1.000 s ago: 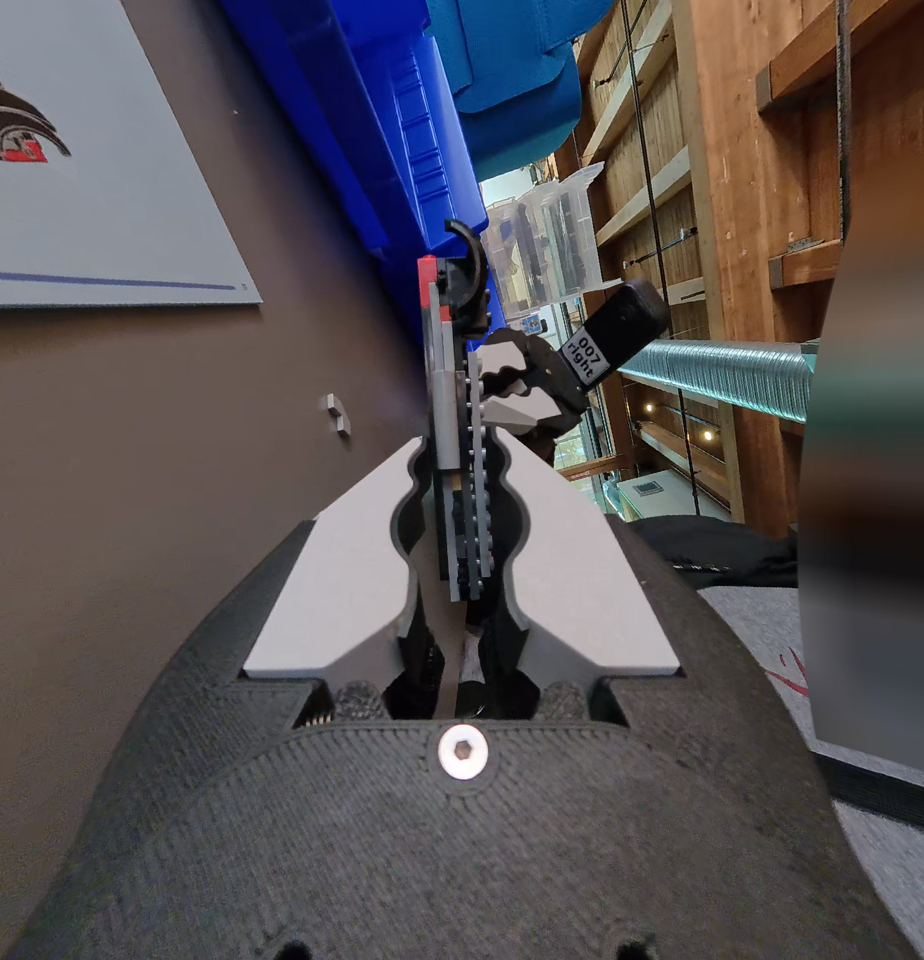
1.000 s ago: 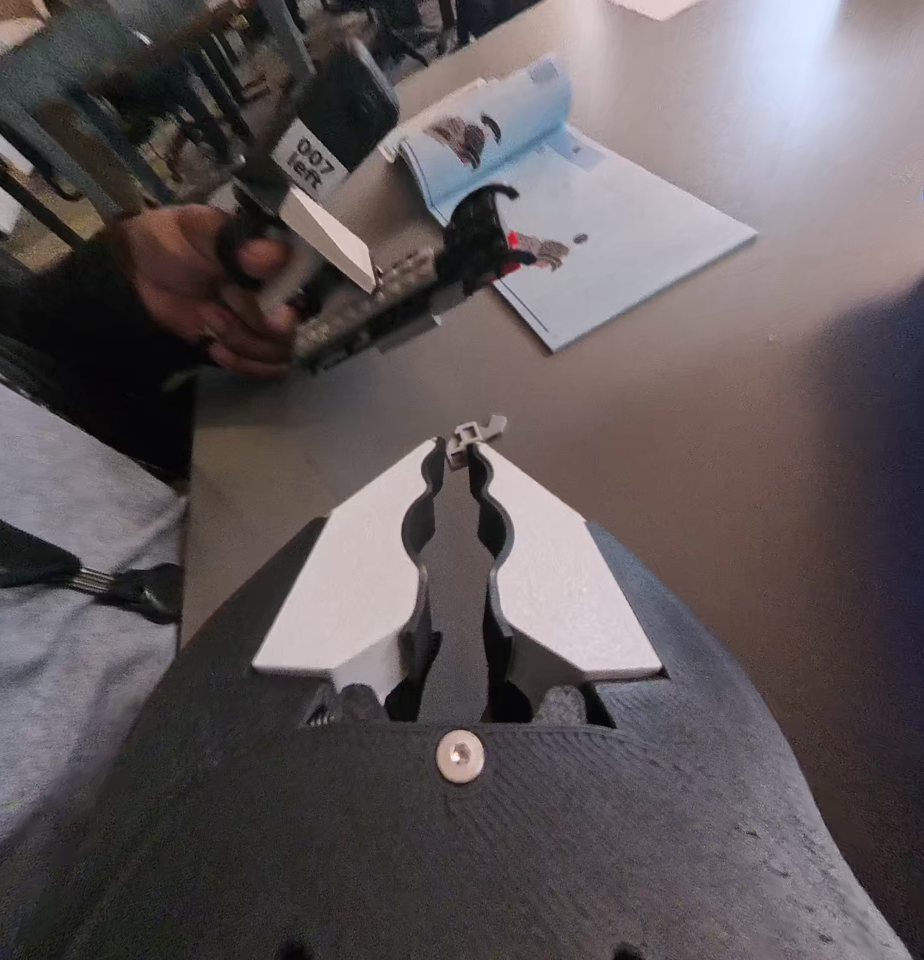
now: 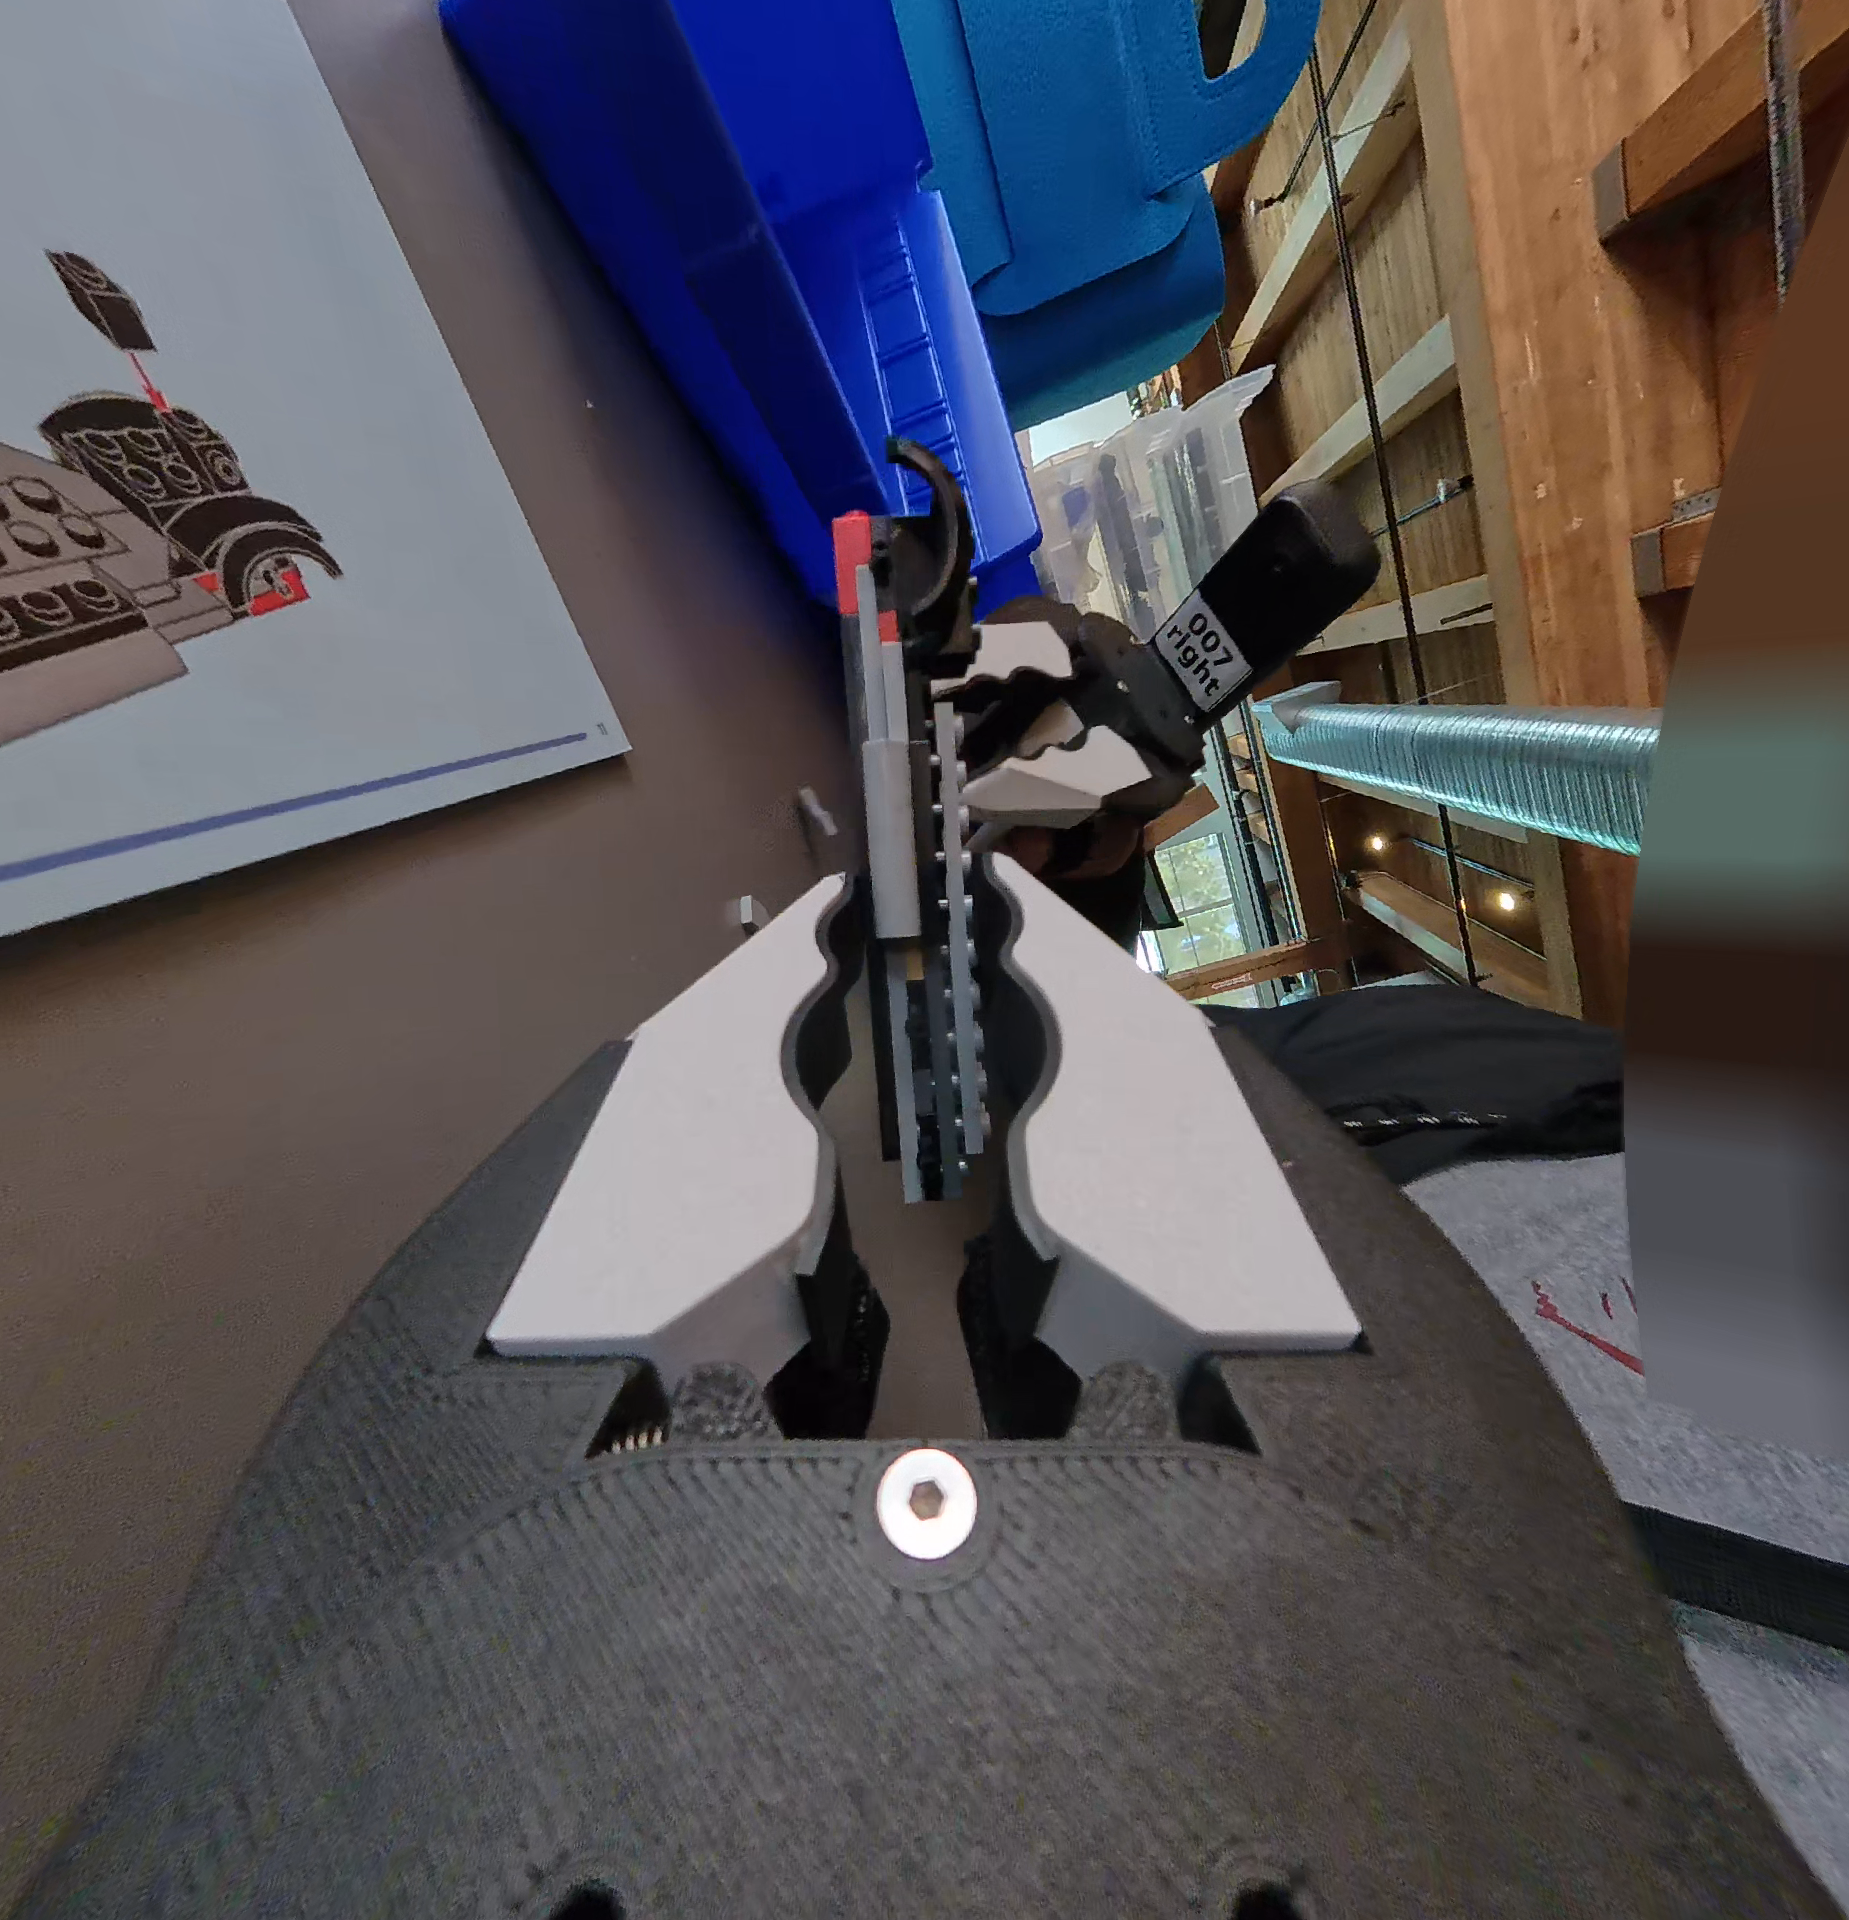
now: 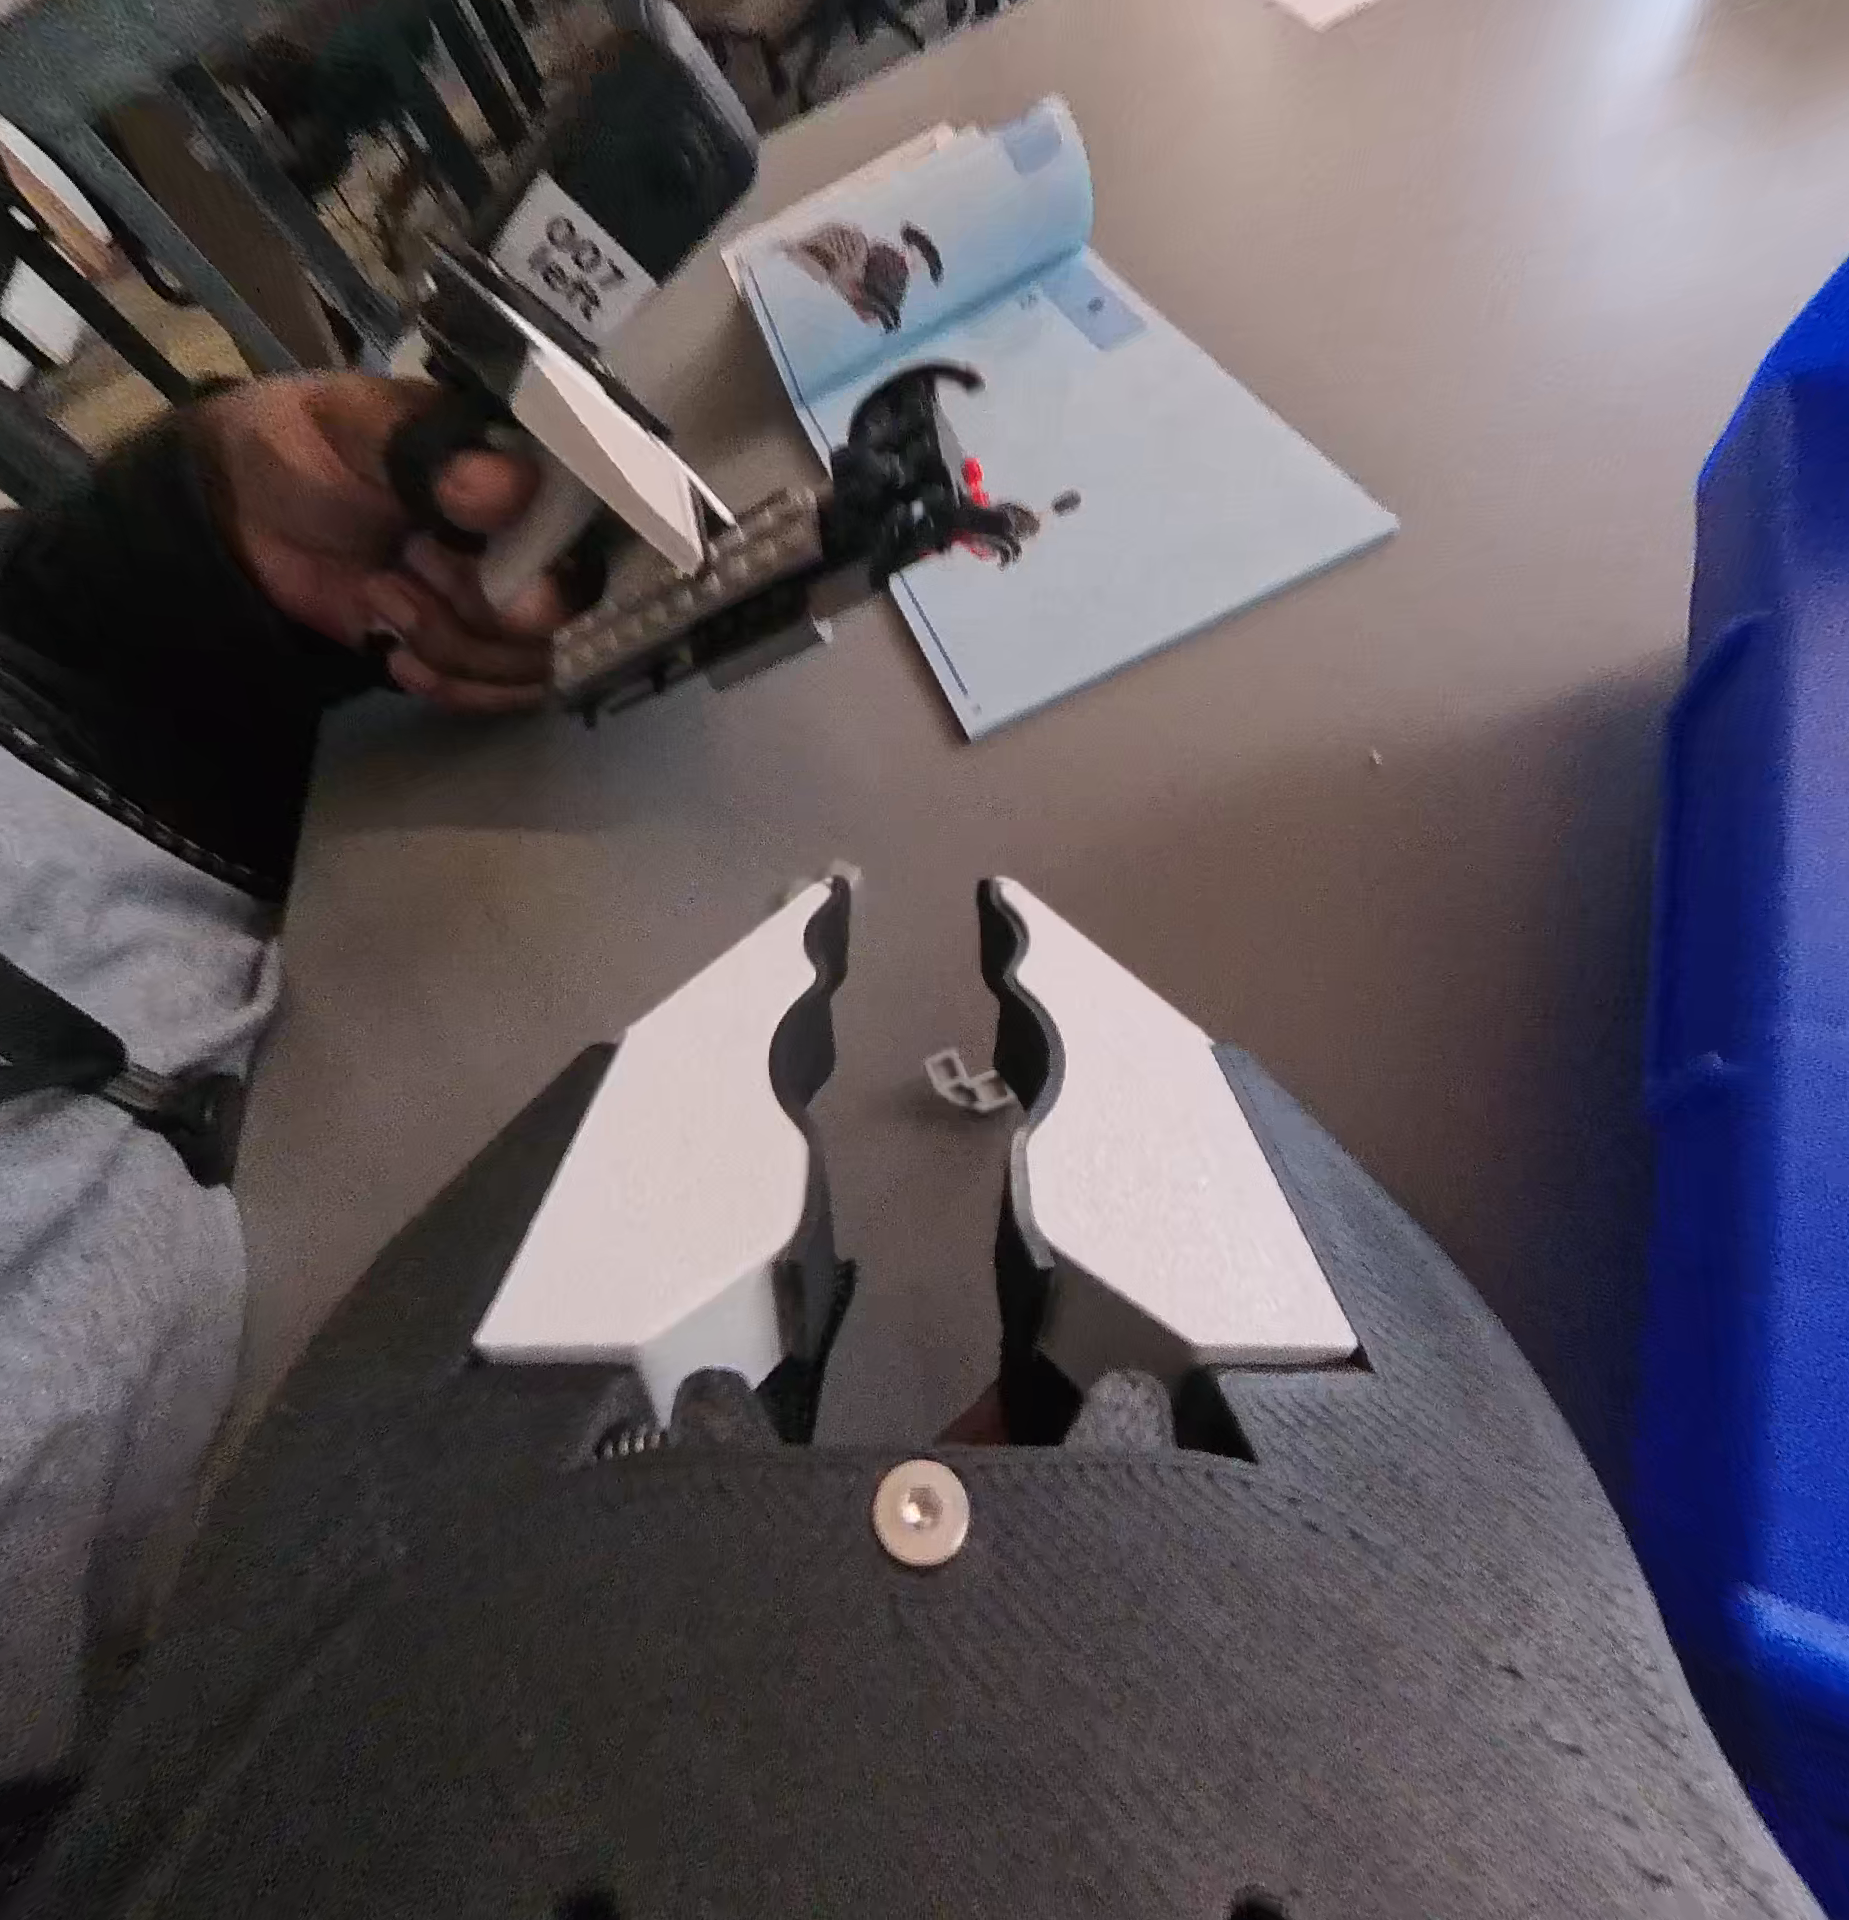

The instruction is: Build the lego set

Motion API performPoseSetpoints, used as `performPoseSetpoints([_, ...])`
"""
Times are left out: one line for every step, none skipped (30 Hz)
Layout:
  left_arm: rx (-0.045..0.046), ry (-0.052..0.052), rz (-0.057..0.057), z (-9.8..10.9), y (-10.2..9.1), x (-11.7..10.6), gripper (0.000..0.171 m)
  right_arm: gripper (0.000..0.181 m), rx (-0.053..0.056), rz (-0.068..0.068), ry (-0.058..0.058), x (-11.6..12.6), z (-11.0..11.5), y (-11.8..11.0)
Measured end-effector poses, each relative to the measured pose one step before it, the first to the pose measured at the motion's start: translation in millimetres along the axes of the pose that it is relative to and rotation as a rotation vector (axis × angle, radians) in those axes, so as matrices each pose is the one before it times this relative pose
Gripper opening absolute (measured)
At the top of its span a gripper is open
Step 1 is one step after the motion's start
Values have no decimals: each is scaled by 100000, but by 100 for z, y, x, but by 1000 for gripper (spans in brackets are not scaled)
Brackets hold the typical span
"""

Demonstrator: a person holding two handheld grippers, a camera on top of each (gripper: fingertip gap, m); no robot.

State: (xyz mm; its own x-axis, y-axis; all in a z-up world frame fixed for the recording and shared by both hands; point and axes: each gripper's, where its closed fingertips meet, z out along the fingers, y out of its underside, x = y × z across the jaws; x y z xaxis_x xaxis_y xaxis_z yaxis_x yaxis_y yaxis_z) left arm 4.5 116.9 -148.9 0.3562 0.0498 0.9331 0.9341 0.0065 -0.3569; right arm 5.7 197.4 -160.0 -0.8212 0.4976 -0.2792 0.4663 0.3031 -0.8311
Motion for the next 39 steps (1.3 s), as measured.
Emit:
performPoseSetpoints([288,213,61,-40,-22,30,20,28,-2595,-340,948,121,-42,444])
performPoseSetpoints([253,253,74,-43,-30,40,20,28,-2450,-110,634,74,-71,417])
performPoseSetpoints([208,232,38,-46,-11,34,20,29,-1977,149,722,82,-101,351])
performPoseSetpoints([170,178,-19,-38,-15,28,20,29,-1232,166,993,111,-154,247])
performPoseSetpoints([78,160,-56,-24,2,19,20,30,-1126,172,824,49,-198,258])
performPoseSetpoints([-4,178,-114,-20,7,13,20,31,-1532,-3,711,-28,-194,355])
performPoseSetpoints([-66,192,-101,-14,3,21,20,31,-1789,-789,1363,6,-161,441])
performPoseSetpoints([-155,165,-73,-1,25,19,20,32,-1828,-951,2464,170,-108,502])
performPoseSetpoints([-252,66,-134,23,34,-2,20,32,-1974,-160,2824,266,-43,560])
performPoseSetpoints([-285,-41,-109,31,38,-19,20,32,-1720,386,2480,282,-2,506])
performPoseSetpoints([-311,6,38,48,41,10,20,32,-936,354,2227,278,3,383])
performPoseSetpoints([-281,-7,61,30,36,6,20,32,-791,521,1688,226,-8,321])
performPoseSetpoints([-188,-39,-34,27,30,-11,20,32,-735,361,316,29,-5,265])
performPoseSetpoints([-108,18,-80,3,13,-14,20,31,-566,200,-534,-104,0,198])
performPoseSetpoints([-6,17,26,-1,7,13,20,31,-893,93,-570,-108,33,178])
performPoseSetpoints([2,-57,87,0,-4,-5,20,31,-839,-405,25,-44,67,111])
performPoseSetpoints([-67,-89,52,15,19,-12,20,31,-167,-806,760,48,81,-42])
performPoseSetpoints([-67,-70,122,14,12,5,20,33,100,-1165,693,-7,145,-96])
performPoseSetpoints([-39,-48,88,17,11,1,20,35,202,-1732,407,-116,185,-96])
performPoseSetpoints([-25,4,4,8,3,1,20,35,-35,-1749,785,-75,170,-68])
performPoseSetpoints([44,27,9,3,-6,3,20,35,-374,-1855,1617,58,152,-25])
performPoseSetpoints([134,40,52,-11,-22,11,20,34,-679,-2464,2185,130,137,44])
performPoseSetpoints([149,49,9,-20,-12,9,20,32,-726,-2984,2125,125,124,71])
performPoseSetpoints([135,78,3,-21,-10,13,20,31,-4,-3072,1321,-19,65,-19])
performPoseSetpoints([95,108,9,-13,-13,14,20,27,85,-2021,213,-136,36,-48])
performPoseSetpoints([45,103,-45,-6,-12,4,20,24,12,-1439,-130,-143,12,-22])
performPoseSetpoints([-21,104,-99,-1,6,12,20,21,188,-1597,-221,-125,25,-35])
performPoseSetpoints([-58,109,-47,6,2,6,20,20,321,-1507,114,-68,25,-32])
performPoseSetpoints([-69,69,-26,5,10,12,20,20,185,-901,123,0,6,-25])
performPoseSetpoints([-40,99,-53,-2,0,5,20,19,256,-261,139,48,-24,-35])
performPoseSetpoints([6,152,-50,-10,-1,24,20,19,1895,-277,362,110,-154,-318])
performPoseSetpoints([52,158,-31,-6,-4,15,20,20,5024,334,1,81,-431,-852])
performPoseSetpoints([103,131,-2,-23,-15,18,20,20,8079,1677,83,170,-685,-1418])
performPoseSetpoints([124,84,-20,-21,-17,12,20,21,8979,2765,-60,208,-798,-1626])
performPoseSetpoints([113,86,-43,-12,-12,5,20,28,7507,2897,-711,132,-695,-1404])
performPoseSetpoints([59,-17,-70,-6,-5,-7,20,32,5763,1904,-580,103,-547,-1041])
performPoseSetpoints([-39,-30,-66,8,0,-12,20,33,3769,1084,-113,131,-386,-615])
performPoseSetpoints([-88,-92,-23,14,12,-11,20,34,892,973,-508,106,-195,-85])
performPoseSetpoints([-85,-125,-13,14,12,-16,20,35,-1363,853,-473,112,-21,332])
